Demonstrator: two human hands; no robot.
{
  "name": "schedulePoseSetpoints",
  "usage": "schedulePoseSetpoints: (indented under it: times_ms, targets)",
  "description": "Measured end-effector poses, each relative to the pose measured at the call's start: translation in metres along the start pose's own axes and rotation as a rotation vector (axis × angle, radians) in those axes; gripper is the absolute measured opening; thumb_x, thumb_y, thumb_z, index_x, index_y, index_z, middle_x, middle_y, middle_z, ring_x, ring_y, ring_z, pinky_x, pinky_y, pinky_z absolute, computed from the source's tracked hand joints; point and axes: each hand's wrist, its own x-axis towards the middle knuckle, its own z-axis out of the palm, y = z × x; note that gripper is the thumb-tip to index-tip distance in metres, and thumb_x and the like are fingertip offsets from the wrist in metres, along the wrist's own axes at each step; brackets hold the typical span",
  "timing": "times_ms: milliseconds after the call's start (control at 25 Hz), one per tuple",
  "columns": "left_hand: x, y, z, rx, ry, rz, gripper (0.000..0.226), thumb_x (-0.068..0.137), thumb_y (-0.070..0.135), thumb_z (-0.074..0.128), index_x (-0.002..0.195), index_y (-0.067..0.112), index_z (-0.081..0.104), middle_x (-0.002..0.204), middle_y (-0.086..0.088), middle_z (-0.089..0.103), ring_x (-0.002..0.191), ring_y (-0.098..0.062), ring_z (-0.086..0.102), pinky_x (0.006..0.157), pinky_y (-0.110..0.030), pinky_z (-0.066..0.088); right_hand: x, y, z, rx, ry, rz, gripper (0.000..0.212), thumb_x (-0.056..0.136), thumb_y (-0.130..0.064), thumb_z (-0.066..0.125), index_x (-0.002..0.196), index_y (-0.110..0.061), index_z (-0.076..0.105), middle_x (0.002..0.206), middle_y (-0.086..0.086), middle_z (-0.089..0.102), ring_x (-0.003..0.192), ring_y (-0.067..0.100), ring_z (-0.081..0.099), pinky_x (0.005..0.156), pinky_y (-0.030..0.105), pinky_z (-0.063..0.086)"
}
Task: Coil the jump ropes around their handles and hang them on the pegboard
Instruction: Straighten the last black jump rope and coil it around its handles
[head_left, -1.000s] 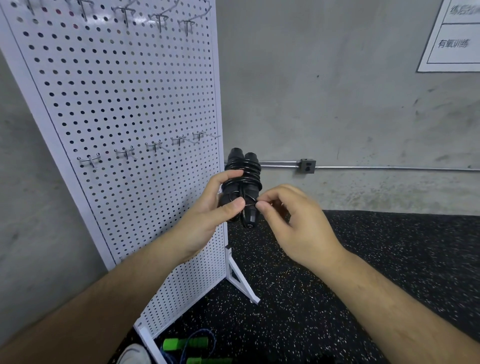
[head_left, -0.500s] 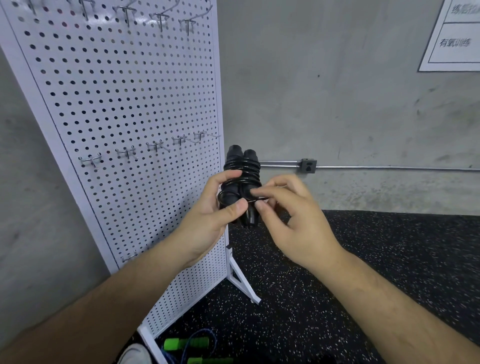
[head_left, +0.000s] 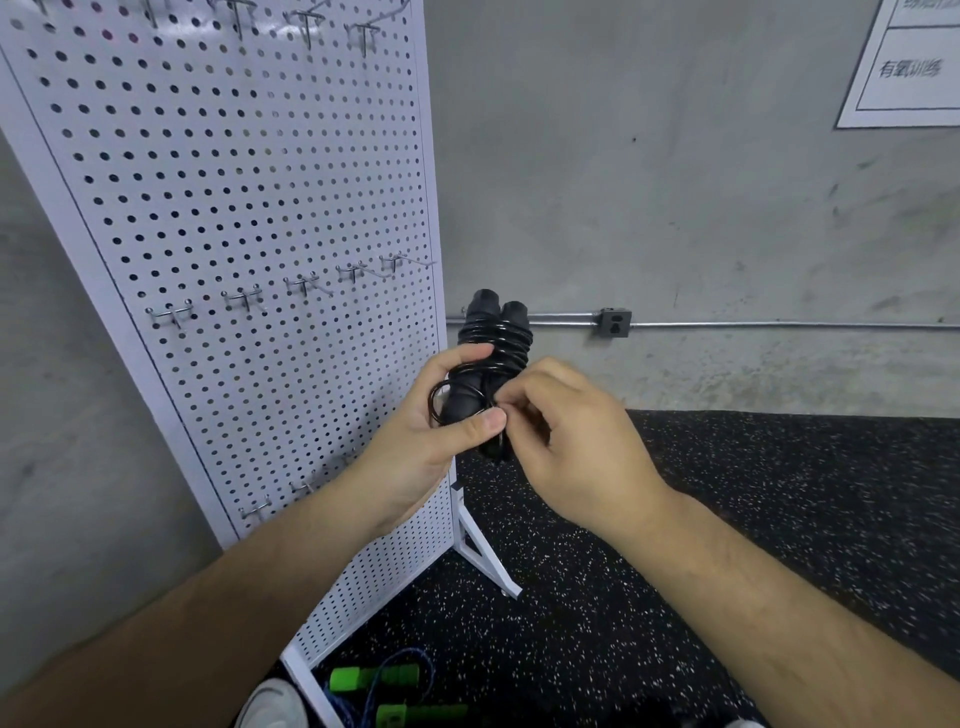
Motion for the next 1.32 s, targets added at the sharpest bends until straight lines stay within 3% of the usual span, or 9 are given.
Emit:
schedulePoseSetpoints:
  times_ms: [120, 280, 400, 560, 720, 880, 1000, 1120, 1320]
  targets:
    - [0.004, 0.004, 0.005, -0.233, 0.024, 0.001, 0.068, 0.069, -0.005, 0.076, 0.131, 0.021, 0.063, 0.124, -0.017, 0.069, 0.118, -0.025, 0.066, 0.094, -0.031, 0.054, 0.001, -0.008, 0.002, 0.187, 0.075, 0.166, 0.006, 0.092, -0.013, 0.069, 0.095, -0.016, 0.073, 0.090, -0.012, 0.058, 0.081, 0.006, 0.060, 0.070, 0.018, 0.049]
    - [0.006, 0.003, 0.004, -0.180, 0.011, 0.008, 0.068, 0.078, -0.004, 0.070, 0.138, 0.023, 0.057, 0.131, -0.016, 0.066, 0.126, -0.028, 0.061, 0.105, -0.036, 0.050, 0.003, -0.009, 0.005, 0.264, 0.092, 0.307, 0.009, 0.091, -0.015, 0.071, 0.096, -0.022, 0.075, 0.089, -0.012, 0.062, 0.086, 0.005, 0.063, 0.074, 0.021, 0.052]
    - [0.007, -0.002, 0.003, -0.101, -0.011, 0.012, 0.065, 0.084, 0.001, 0.067, 0.142, 0.025, 0.051, 0.137, -0.012, 0.063, 0.132, -0.028, 0.057, 0.113, -0.040, 0.042, 0.002, -0.004, 0.003, 0.216, 0.066, 0.272, 0.017, 0.092, -0.014, 0.067, 0.105, -0.021, 0.075, 0.089, -0.010, 0.064, 0.084, 0.004, 0.063, 0.073, 0.019, 0.051]
    - [0.006, -0.002, -0.001, 0.128, 0.003, 0.035, 0.056, 0.084, 0.011, 0.076, 0.133, 0.032, 0.059, 0.136, -0.006, 0.064, 0.130, -0.025, 0.058, 0.115, -0.046, 0.041, 0.000, -0.007, 0.005, 0.209, 0.016, 0.251, 0.027, 0.095, -0.018, 0.064, 0.121, -0.026, 0.069, 0.081, -0.013, 0.066, 0.069, 0.006, 0.061, 0.064, 0.018, 0.049]
    - [0.002, -0.006, -0.001, 0.336, -0.038, -0.008, 0.058, 0.087, 0.009, 0.072, 0.137, 0.034, 0.055, 0.129, 0.006, 0.066, 0.126, -0.013, 0.060, 0.112, -0.040, 0.044, 0.004, -0.001, 0.006, -0.033, -0.014, 0.146, 0.023, 0.091, -0.034, 0.071, 0.114, -0.033, 0.073, 0.083, -0.014, 0.064, 0.073, 0.004, 0.057, 0.064, 0.031, 0.053]
    - [0.000, -0.007, 0.000, 0.403, -0.067, -0.058, 0.068, 0.089, 0.011, 0.073, 0.143, 0.040, 0.043, 0.128, 0.010, 0.066, 0.123, -0.007, 0.061, 0.106, -0.030, 0.048, 0.007, 0.000, 0.011, -0.130, -0.009, 0.128, 0.019, 0.090, -0.037, 0.070, 0.107, -0.030, 0.074, 0.088, -0.015, 0.052, 0.075, 0.005, 0.051, 0.058, 0.025, 0.045]
    - [0.001, -0.009, -0.005, 0.472, -0.105, -0.116, 0.074, 0.086, 0.025, 0.079, 0.143, 0.050, 0.039, 0.127, 0.013, 0.066, 0.124, -0.007, 0.060, 0.108, -0.037, 0.048, 0.008, 0.002, 0.014, -0.239, -0.012, 0.054, 0.014, 0.092, -0.032, 0.066, 0.096, -0.020, 0.072, 0.092, -0.008, 0.058, 0.083, 0.018, 0.057, 0.062, 0.033, 0.050]
    - [0.002, -0.019, -0.005, 0.562, -0.119, -0.163, 0.067, 0.087, 0.016, 0.078, 0.136, 0.044, 0.042, 0.118, 0.016, 0.068, 0.118, -0.005, 0.062, 0.107, -0.041, 0.049, 0.006, 0.002, 0.017, -0.404, -0.022, -0.027, 0.022, 0.094, -0.034, 0.054, 0.087, -0.017, 0.066, 0.092, -0.004, 0.059, 0.072, 0.020, 0.058, 0.052, 0.030, 0.045]
    - [-0.004, -0.034, -0.003, 0.580, -0.101, -0.218, 0.065, 0.086, 0.012, 0.079, 0.132, 0.042, 0.044, 0.116, 0.015, 0.069, 0.112, 0.000, 0.064, 0.104, -0.032, 0.050, -0.004, 0.008, 0.025, -0.292, -0.091, -0.009, 0.020, 0.095, -0.029, 0.056, 0.090, -0.012, 0.065, 0.093, 0.001, 0.059, 0.069, 0.024, 0.061, 0.056, 0.037, 0.052]
